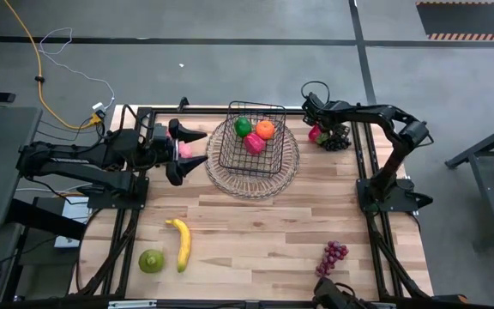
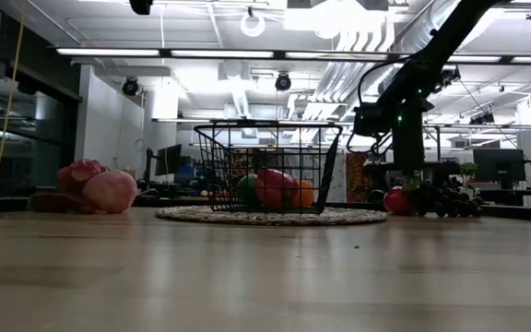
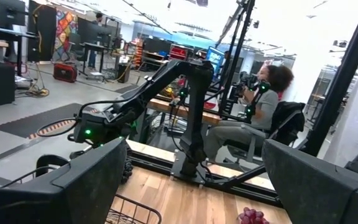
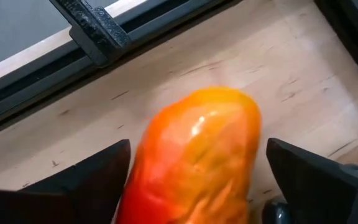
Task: Build produce basket
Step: Put the orange mango into the black wire basket
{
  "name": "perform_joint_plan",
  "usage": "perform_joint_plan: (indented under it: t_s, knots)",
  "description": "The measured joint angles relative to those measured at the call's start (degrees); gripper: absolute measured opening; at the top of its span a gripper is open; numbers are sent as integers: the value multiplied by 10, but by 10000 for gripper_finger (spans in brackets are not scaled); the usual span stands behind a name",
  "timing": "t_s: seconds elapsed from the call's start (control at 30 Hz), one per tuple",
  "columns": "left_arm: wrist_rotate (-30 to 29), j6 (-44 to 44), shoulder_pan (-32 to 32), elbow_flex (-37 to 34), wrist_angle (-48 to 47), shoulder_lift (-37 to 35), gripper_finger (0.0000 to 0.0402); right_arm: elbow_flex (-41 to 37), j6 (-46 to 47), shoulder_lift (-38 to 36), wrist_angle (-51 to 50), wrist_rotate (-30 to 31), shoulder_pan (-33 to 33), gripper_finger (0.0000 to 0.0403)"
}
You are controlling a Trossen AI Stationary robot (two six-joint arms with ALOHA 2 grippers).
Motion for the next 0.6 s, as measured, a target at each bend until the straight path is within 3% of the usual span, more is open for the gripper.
perform_joint_plan:
  t_s: [0.33, 0.6]
  knots:
    - [-4, -1, 0, 0, 0, 0, 362, 0, -15, -2, 6, -7, 0, 262]
    - [-5, -1, 0, 0, 0, 0, 362, 0, -145, -104, 42, 28, 8, 256]
